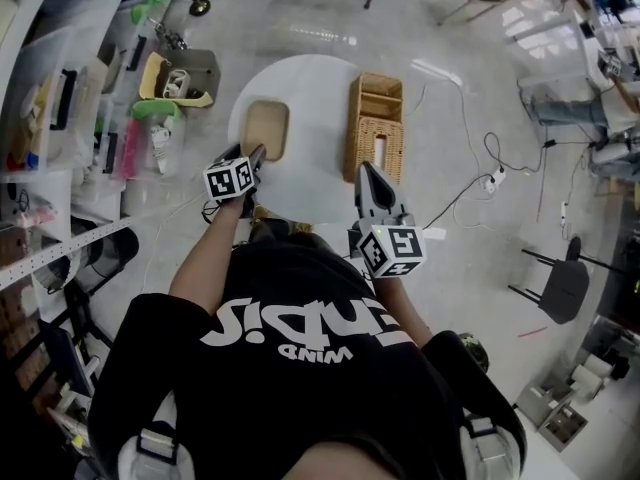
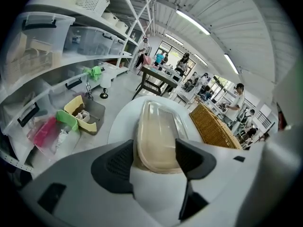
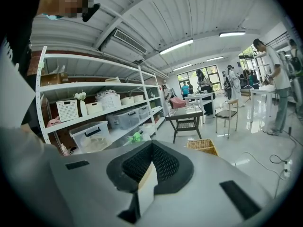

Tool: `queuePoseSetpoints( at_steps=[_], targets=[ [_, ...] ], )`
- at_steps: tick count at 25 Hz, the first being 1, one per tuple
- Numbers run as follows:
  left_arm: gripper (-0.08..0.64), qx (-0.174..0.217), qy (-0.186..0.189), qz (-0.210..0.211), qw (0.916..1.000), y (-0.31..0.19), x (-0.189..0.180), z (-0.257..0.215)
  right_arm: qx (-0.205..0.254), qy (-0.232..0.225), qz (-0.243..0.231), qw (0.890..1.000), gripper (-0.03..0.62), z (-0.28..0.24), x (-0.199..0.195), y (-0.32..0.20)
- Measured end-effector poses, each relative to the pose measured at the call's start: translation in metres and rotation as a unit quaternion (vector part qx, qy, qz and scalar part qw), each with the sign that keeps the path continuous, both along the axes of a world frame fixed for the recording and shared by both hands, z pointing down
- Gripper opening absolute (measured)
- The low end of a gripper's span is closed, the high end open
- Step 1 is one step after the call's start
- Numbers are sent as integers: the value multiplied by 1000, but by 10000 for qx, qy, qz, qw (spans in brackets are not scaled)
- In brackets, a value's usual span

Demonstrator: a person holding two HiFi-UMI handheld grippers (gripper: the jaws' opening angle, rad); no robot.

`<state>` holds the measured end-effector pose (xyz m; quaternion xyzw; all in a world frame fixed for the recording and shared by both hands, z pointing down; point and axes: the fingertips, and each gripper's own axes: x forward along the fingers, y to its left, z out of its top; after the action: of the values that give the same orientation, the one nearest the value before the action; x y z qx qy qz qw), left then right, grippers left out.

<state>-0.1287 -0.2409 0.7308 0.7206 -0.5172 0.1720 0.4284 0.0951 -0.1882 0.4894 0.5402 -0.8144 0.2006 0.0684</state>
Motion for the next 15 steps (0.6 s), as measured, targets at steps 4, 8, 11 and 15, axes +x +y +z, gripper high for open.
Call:
queuePoseSetpoints(
  at_steps=[4, 8, 11, 15],
  targets=[
    [256, 9, 67, -19, 10000, 0, 1, -2, -25, -3, -12, 10000, -2, 2, -2, -1],
    [233, 46, 39, -91, 9999, 0, -1, -6, -24, -30, -45, 10000, -3, 2, -3, -2],
    [217, 85, -7, -134, 9999, -1, -5, -10, -17, -48, -64, 10000, -2, 2, -5, -1],
    [205, 139, -98, -192, 9997, 0, -10, -13, -7, -59, -85, 9999, -3, 2, -5, 0]
  ],
)
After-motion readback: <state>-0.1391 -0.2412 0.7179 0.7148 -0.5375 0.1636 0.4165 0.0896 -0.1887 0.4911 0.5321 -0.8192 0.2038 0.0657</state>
